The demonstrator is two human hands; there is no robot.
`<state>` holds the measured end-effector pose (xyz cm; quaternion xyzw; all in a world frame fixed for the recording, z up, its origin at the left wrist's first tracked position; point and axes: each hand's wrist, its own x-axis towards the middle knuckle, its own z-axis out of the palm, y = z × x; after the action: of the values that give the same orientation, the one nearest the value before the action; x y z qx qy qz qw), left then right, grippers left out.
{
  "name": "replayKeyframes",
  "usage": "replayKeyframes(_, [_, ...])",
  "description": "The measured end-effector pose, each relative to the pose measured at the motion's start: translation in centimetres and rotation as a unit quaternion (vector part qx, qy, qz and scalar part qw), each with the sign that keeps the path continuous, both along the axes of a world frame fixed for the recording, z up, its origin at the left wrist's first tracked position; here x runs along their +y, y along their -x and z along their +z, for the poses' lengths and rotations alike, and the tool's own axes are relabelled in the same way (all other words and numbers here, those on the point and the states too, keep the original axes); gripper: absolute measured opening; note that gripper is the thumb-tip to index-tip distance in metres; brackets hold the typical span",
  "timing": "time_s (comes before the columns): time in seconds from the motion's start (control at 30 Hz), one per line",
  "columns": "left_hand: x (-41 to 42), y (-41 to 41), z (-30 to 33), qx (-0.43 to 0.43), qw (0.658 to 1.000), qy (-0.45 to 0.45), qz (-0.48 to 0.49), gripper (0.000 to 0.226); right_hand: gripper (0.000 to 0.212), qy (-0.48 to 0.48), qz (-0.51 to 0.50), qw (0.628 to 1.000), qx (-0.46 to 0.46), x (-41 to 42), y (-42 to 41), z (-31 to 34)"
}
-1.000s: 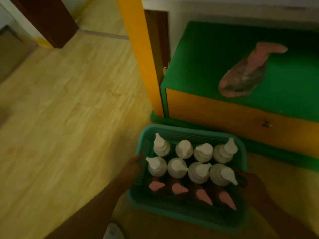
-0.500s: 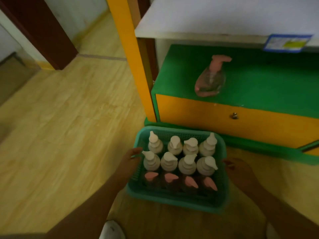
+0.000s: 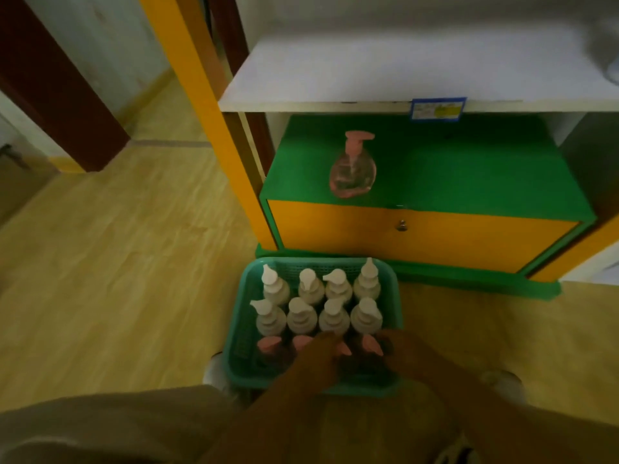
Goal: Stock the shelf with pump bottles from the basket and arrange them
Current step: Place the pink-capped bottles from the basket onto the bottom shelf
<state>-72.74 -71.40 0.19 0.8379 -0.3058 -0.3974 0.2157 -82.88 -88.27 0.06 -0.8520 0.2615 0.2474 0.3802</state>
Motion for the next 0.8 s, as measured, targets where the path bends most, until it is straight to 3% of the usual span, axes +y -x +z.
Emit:
replayKeyframes(0.1, [0.2,-0.3,-2.4,-0.052,0.998,0.018,-0.029,0.018,0.046,-0.023,-0.036,0.999,-0.014,1.3,-0.8,-2.7])
replayKeyframes(0.17, [-0.2,-1.0,-4.3,-0.102,0.992,-0.001,-0.068,0.029,0.066,-0.005,-0.048,0.999,-0.018,1.1,-1.0,-4.3])
replayKeyframes(0.27, [-1.1,-1.3,-5.9,-0.161,0.979,-0.032,-0.120,0.016,0.074,0.038,-0.011,0.999,-0.022,0.9,-0.8,-5.8])
replayKeyframes(0.33, [-2.1,-1.6,-6.2,-0.140,0.974,-0.059,-0.168,0.020,0.075,0.067,0.012,0.997,-0.030,1.0,-0.7,-6.6])
replayKeyframes(0.4, [-2.8,-1.9,-6.3,-0.124,0.976,-0.103,-0.147,0.033,0.078,0.104,0.042,0.993,-0.026,1.1,-1.0,-7.1])
replayKeyframes(0.53, [-2.9,-1.5,-6.2,-0.130,0.973,-0.121,-0.144,0.035,0.072,0.123,0.052,0.991,-0.013,1.4,-1.5,-7.2])
replayKeyframes(0.67, [-2.5,-1.4,-5.3,-0.079,0.987,-0.059,-0.130,0.040,0.051,0.069,0.038,0.996,-0.042,0.9,-1.3,-5.7])
replayKeyframes(0.8, [-1.7,-2.2,-3.0,-0.042,0.996,0.002,-0.083,0.036,0.043,0.036,0.010,0.996,-0.082,0.2,-1.1,-2.2])
